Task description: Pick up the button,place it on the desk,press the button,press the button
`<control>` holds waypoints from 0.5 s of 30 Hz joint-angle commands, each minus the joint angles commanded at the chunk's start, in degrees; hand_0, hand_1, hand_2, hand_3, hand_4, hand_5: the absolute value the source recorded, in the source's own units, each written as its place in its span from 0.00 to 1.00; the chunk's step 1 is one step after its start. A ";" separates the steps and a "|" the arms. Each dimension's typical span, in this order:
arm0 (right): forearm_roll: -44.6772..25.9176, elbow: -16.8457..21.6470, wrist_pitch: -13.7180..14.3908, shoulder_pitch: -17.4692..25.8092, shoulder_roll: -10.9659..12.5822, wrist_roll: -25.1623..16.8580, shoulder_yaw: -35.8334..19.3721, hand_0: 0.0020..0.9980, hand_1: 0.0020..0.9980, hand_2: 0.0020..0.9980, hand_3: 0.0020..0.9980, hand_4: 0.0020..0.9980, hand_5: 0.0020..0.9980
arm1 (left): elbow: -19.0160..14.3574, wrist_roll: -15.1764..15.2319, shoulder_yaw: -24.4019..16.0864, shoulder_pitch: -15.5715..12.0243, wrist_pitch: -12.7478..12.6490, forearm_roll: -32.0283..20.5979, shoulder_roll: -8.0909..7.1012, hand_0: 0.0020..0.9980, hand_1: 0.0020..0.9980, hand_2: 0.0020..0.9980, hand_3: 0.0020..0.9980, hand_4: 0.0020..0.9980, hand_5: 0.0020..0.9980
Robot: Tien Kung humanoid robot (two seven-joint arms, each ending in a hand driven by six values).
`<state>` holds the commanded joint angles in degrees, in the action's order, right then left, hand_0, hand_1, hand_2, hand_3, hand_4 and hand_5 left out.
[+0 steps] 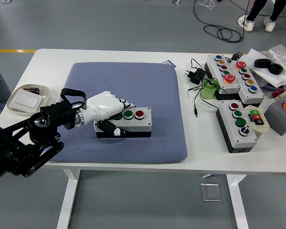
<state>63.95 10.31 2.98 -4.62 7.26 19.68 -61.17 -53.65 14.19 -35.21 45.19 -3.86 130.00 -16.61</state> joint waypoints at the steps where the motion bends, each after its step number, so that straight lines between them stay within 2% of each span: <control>1: -0.01 0.00 0.00 -0.01 0.00 -0.01 0.00 0.71 0.70 0.78 0.62 0.43 0.26 | -0.12 -0.12 -0.11 -0.07 0.28 0.00 -0.04 0.60 0.72 0.92 0.99 0.71 0.12; 5: 0.07 0.00 -0.02 -0.01 0.00 -0.03 -0.07 0.71 0.70 0.78 0.62 0.43 0.26 | -1.14 -0.50 -0.78 -0.47 1.96 0.00 -0.39 0.60 0.72 0.92 0.99 0.71 0.12; 6: 0.07 0.00 -0.02 -0.01 0.01 -0.04 -0.07 0.71 0.70 0.78 0.63 0.42 0.26 | -1.56 -0.66 -1.09 -0.66 2.47 0.00 -0.54 0.67 0.79 0.95 1.00 0.74 0.17; 11: 0.27 0.00 -0.06 0.01 0.01 -0.04 -0.21 0.71 0.70 0.78 0.63 0.42 0.26 | -4.79 -1.37 -4.08 -2.08 8.91 0.00 -1.18 0.67 0.79 0.95 1.00 0.74 0.17; 12: 0.30 0.00 -0.07 0.01 0.01 -0.03 -0.22 0.71 0.70 0.77 0.62 0.42 0.26 | -5.16 -1.36 -4.48 -2.28 9.65 0.00 -1.28 0.86 0.93 1.00 1.00 0.88 0.35; 15: 0.38 0.00 -0.08 0.05 0.02 -0.04 -0.36 0.71 0.70 0.77 0.62 0.42 0.26 | -8.37 -1.25 -7.35 -3.21 13.37 0.00 -1.94 0.86 0.93 1.00 1.00 0.88 0.35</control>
<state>64.33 10.31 2.89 -4.57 7.28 19.64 -61.54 -62.02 12.94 -42.56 41.98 9.51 130.00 -18.54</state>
